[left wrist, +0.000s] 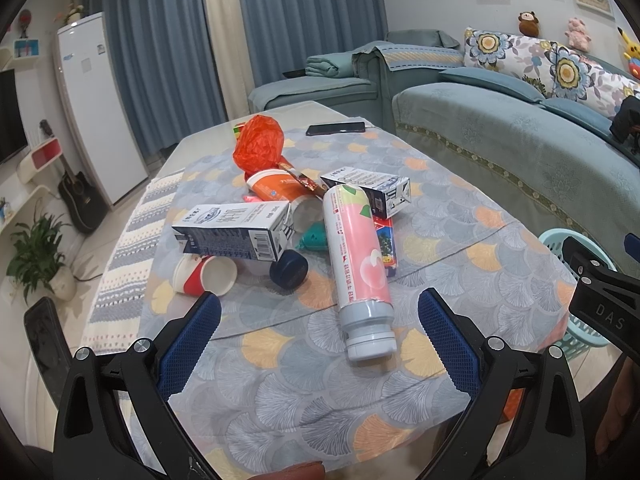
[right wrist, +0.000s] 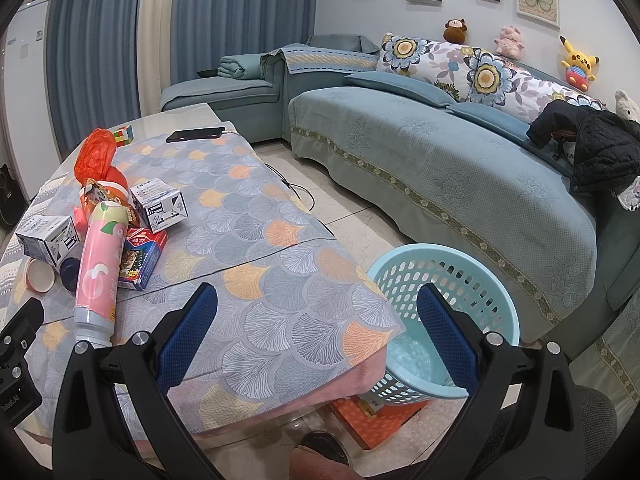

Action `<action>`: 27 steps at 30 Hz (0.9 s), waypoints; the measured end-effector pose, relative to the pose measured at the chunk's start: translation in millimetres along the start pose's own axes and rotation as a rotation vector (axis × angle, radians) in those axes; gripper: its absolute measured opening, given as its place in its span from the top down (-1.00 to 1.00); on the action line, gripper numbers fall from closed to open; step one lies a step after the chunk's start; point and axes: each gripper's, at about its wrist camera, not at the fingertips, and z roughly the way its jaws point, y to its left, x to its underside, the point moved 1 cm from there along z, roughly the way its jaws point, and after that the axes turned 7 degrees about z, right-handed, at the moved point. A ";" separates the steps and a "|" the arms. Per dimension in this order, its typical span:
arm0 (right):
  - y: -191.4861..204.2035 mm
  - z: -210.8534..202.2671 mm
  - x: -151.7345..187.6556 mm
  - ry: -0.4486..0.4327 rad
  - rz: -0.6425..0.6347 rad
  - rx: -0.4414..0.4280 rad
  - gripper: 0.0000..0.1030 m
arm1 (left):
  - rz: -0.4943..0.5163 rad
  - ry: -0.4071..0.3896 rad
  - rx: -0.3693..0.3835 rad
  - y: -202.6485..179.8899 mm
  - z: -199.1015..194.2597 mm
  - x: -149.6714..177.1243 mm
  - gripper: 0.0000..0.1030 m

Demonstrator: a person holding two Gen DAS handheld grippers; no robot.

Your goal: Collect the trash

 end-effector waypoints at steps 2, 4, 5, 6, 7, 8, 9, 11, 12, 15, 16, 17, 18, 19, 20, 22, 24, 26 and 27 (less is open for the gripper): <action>0.1 0.1 -0.1 0.000 0.000 0.000 -0.85 | 0.001 0.001 0.001 -0.1 0.3 -0.1 -0.86; 0.0 0.3 0.0 0.000 0.001 0.000 -0.85 | 0.001 0.001 0.001 -0.2 0.2 -0.9 -0.86; 0.2 0.2 0.0 0.001 0.001 0.000 -0.85 | 0.001 0.002 0.001 0.1 0.3 -0.4 -0.86; 0.1 0.2 0.1 0.001 0.001 0.000 -0.85 | 0.000 0.001 0.001 0.2 0.3 -0.4 -0.86; 0.1 0.2 0.0 0.001 0.001 0.000 -0.85 | 0.001 0.001 0.001 -0.1 0.2 -1.0 -0.86; 0.3 0.2 0.1 0.001 0.000 -0.001 -0.85 | 0.000 0.001 0.001 -0.1 0.3 -0.9 -0.86; 0.4 0.3 0.1 0.001 0.000 0.000 -0.85 | 0.000 0.002 0.001 -0.1 0.3 -1.0 -0.86; 0.3 0.4 0.1 0.002 -0.001 -0.001 -0.85 | 0.001 0.002 0.001 -0.1 0.3 -1.2 -0.86; 3.6 2.2 0.1 0.002 -0.001 -0.001 -0.85 | 0.001 0.002 0.001 0.1 0.4 -1.0 -0.86; 3.1 2.0 0.3 0.002 0.000 -0.001 -0.85 | 0.002 0.001 0.001 0.4 0.6 -0.7 -0.86; 3.2 2.2 0.4 0.002 0.000 -0.001 -0.85 | 0.001 0.002 0.001 0.2 0.4 -1.4 -0.86; 3.3 2.3 0.5 0.002 0.000 -0.001 -0.85 | 0.001 0.003 0.001 0.2 0.4 -1.4 -0.86; 2.8 1.9 0.4 0.002 -0.001 0.000 -0.85 | 0.002 0.002 0.001 0.6 0.6 -0.9 -0.86; 2.9 2.1 0.6 0.003 -0.001 0.000 -0.85 | 0.001 0.002 0.001 0.2 0.4 -1.5 -0.86; 3.0 2.1 0.6 0.003 -0.001 0.000 -0.85 | 0.001 0.002 0.001 0.3 0.5 -1.5 -0.86; 2.7 1.6 0.4 0.002 0.000 0.000 -0.85 | 0.001 0.003 0.002 0.3 0.5 -1.6 -0.86; 2.8 1.2 -0.1 0.003 0.000 -0.001 -0.85 | 0.000 0.004 0.002 0.4 0.7 -1.4 -0.86; 1.6 1.4 -0.3 0.003 0.000 -0.001 -0.85 | 0.000 0.005 0.002 0.9 1.0 -0.3 -0.86; 2.1 1.7 -0.3 0.004 0.001 -0.003 -0.85 | 0.000 0.006 0.001 1.5 1.2 0.6 -0.86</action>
